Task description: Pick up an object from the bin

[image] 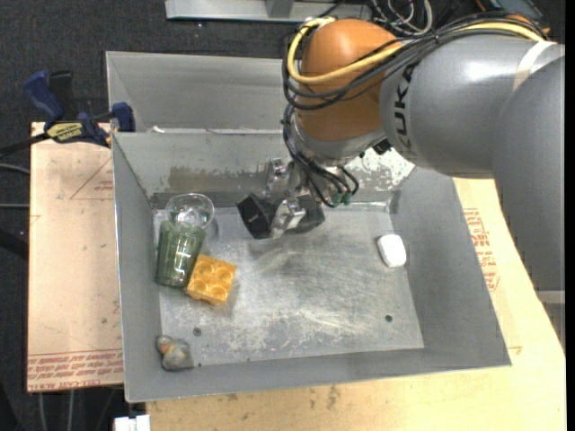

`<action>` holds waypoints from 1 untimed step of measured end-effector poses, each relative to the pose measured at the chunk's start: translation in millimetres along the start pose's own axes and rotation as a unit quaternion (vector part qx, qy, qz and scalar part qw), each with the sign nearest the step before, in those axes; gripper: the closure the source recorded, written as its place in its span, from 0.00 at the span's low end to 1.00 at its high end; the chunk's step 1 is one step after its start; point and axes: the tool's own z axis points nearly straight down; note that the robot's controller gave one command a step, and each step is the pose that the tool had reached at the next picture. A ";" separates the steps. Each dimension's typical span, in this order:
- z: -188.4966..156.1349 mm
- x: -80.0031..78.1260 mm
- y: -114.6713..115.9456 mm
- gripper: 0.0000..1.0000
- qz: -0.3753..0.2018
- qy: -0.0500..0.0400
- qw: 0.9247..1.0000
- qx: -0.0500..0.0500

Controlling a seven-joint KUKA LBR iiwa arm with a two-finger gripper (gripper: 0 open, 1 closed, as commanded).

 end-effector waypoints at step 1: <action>10.3 0.1 -0.6 1.00 -0.005 -0.011 1.000 -0.001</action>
Offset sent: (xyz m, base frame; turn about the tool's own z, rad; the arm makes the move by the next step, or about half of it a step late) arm -0.0036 -0.0111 0.2462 -0.0313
